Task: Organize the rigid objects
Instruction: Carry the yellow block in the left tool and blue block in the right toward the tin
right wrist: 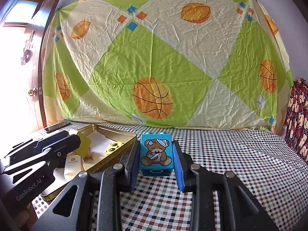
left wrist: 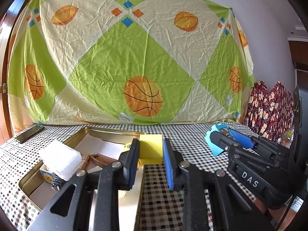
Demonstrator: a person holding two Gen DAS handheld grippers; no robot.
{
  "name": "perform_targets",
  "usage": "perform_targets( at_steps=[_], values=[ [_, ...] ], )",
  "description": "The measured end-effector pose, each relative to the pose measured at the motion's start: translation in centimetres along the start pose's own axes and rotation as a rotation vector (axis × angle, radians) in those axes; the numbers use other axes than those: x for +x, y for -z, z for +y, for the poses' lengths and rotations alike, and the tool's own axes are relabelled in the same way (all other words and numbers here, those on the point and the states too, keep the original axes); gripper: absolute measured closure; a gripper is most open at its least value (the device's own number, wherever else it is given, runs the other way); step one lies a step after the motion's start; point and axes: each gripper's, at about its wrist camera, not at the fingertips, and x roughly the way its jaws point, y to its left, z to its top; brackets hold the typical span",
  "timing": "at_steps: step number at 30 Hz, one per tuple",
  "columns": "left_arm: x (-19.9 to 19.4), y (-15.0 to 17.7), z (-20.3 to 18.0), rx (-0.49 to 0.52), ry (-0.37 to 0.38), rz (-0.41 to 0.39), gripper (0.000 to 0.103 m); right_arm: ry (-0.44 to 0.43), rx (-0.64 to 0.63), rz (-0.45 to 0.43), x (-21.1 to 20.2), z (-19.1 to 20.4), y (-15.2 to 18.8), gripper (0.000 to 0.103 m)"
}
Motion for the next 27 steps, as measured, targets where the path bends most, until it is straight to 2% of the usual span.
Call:
perform_targets(
  at_steps=[13,27],
  values=[
    [-1.2,0.0,2.0,-0.047,-0.005,-0.024,0.080,-0.038,-0.018,-0.010,-0.1,1.6,0.0,0.069],
    [-2.9,-0.5,5.0,-0.078,-0.032,-0.047,0.080,-0.109,-0.088,-0.004,0.9,5.8,-0.3,0.069]
  ],
)
